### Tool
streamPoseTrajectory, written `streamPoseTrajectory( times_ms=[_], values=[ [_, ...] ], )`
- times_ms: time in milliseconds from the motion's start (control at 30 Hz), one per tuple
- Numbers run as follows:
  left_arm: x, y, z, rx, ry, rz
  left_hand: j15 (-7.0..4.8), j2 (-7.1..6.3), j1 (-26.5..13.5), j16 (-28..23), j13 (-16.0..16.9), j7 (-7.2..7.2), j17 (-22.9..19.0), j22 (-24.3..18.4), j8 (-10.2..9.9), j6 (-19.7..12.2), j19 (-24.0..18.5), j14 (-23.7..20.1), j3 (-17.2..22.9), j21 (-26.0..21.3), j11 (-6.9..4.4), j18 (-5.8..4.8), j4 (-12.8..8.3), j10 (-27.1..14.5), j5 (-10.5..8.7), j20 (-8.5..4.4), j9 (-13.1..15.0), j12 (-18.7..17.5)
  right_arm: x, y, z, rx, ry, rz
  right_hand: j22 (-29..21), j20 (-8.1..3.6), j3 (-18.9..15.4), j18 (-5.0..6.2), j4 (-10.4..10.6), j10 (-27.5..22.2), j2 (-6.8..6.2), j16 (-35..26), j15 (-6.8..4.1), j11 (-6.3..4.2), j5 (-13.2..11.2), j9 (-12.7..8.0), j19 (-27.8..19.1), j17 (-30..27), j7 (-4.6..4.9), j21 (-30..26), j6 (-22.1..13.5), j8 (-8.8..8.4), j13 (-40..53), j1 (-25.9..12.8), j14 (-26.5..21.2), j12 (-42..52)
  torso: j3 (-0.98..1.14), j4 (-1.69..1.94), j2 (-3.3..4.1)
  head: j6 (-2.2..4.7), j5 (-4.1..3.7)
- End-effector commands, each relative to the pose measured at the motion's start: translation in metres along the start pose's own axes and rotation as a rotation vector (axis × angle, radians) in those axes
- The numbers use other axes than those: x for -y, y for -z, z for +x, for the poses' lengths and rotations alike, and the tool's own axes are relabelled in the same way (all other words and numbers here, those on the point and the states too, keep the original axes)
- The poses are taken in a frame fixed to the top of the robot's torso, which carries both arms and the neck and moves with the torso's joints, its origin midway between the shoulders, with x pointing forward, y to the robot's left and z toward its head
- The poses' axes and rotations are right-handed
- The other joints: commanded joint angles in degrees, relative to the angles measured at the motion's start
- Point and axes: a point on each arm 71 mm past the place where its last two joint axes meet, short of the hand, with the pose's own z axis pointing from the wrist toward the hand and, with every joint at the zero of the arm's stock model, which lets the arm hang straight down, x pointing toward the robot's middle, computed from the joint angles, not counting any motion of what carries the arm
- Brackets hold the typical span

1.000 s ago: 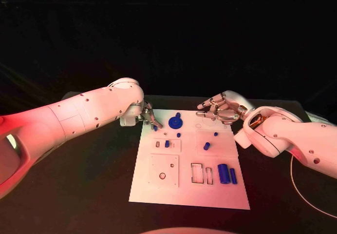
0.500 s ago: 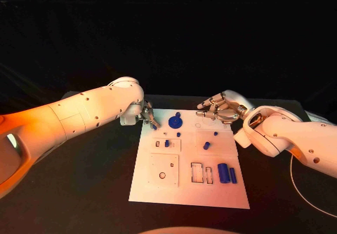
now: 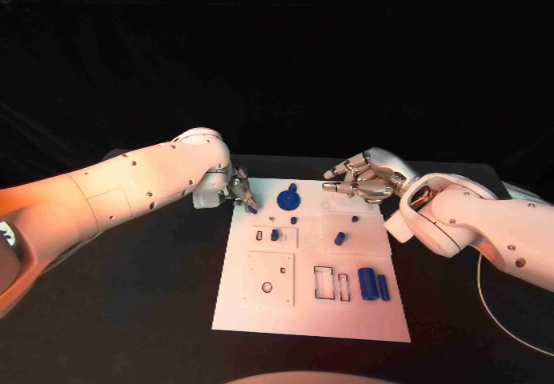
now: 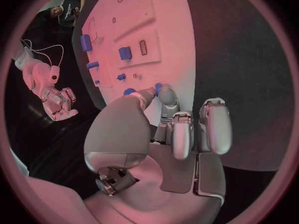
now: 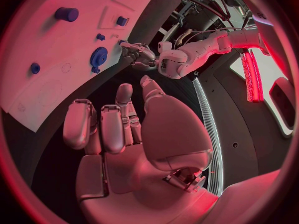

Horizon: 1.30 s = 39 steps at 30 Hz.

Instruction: Assemble the parts on the task board

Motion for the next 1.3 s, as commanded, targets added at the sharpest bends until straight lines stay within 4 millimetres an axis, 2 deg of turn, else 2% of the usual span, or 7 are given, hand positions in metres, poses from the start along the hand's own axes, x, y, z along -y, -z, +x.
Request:
streamPoseTrajectory(
  times_ms=[33, 200, 333, 667, 1300],
  values=[
    [0.005, 0.006, 0.003, 0.013, 0.064, 0.079, 0.21, -0.53, -0.9, 0.2, 0.4, -0.06, 15.1, 6.8, 0.4, 0.3, 2.7, 6.0, 9.7, 0.5, -0.21, 0.25, -9.1, 0.8, 0.92, 0.22, 0.0, 0.7, 0.000, 0.000, 0.002, -0.018, 0.005, -0.004, -0.1, 0.14, -0.3, 0.41, 0.0, -0.5, 0.30, -0.3, -0.08, -0.06, 0.3, 0.0, -0.3, -0.1, -0.10, -0.4, 0.4, 0.35, -0.1, 0.4, 2.4, -0.1, 0.00, 0.07, 0.00, 0.05, 0.01],
    [0.005, 0.018, 0.014, 0.040, 0.091, 0.142, 0.07, -1.36, -2.3, 0.2, 0.9, -0.25, 15.1, 7.2, 0.8, 0.8, 2.9, 6.0, 11.3, 0.9, -0.40, 0.15, -9.9, 1.7, 2.85, 0.11, 0.0, 1.2, 0.000, 0.000, 0.002, -0.018, 0.005, -0.003, -0.1, 0.14, -0.3, 0.41, 0.0, -0.5, 0.30, -0.3, -0.08, -0.06, 0.3, 0.0, -0.3, -0.1, -0.10, -0.4, 0.4, 0.35, -0.1, 0.4, 2.4, -0.1, -0.07, 0.18, 0.00, 0.09, -0.20],
    [0.005, 0.024, 0.024, 0.069, 0.087, 0.182, 0.01, -1.63, -2.8, 0.2, 1.1, -0.32, 15.1, 7.5, 0.9, 1.0, 3.0, 6.0, 11.9, 1.2, -0.48, 0.06, -10.3, 2.1, 3.75, 0.05, -0.1, 1.5, 0.001, 0.001, 0.002, -0.019, 0.005, -0.002, -0.1, 0.14, -0.3, 0.41, 0.0, -0.5, 0.34, -0.3, -0.08, -0.06, 0.4, 0.0, -0.3, -0.1, -0.10, -0.4, 0.4, 0.35, -0.1, 0.5, 2.4, -0.1, -0.03, 0.22, -0.08, 0.04, -0.15],
    [0.001, 0.027, 0.049, 0.066, 0.043, 0.223, -0.04, -1.89, -3.2, 0.2, 1.7, -0.42, 15.1, 8.0, 0.9, 1.3, 3.2, 6.0, 12.2, 1.8, -0.56, -0.07, -10.6, 2.5, 4.17, 0.01, -0.2, 2.0, 0.002, 0.001, 0.002, -0.022, 0.004, 0.001, -0.1, 0.14, -0.3, 0.41, 0.0, -0.5, 0.37, -0.3, -0.08, -0.06, 0.4, 0.0, -0.3, -0.1, -0.10, -0.4, 0.4, 0.36, -0.1, 0.5, 2.4, -0.1, -0.05, 0.21, -0.08, 0.02, 0.10],
    [-0.003, 0.021, 0.063, -0.009, -0.036, 0.149, -0.08, -2.12, -3.8, 0.2, 1.9, -0.50, 15.1, 8.2, 0.9, 1.8, 3.3, 6.0, 12.7, 2.0, -0.64, -0.13, -11.1, 2.9, 4.98, -0.02, -0.6, 2.1, 0.002, 0.001, 0.002, -0.023, 0.004, 0.002, -0.1, 0.14, -0.3, 0.41, 0.0, -0.5, 0.37, -0.3, -0.08, -0.06, 0.4, 0.0, -0.3, -0.1, -0.10, -0.4, 0.4, 0.36, -0.1, 0.5, 2.4, -0.1, -0.02, 0.18, -0.04, -0.44, 0.33]
  ],
)
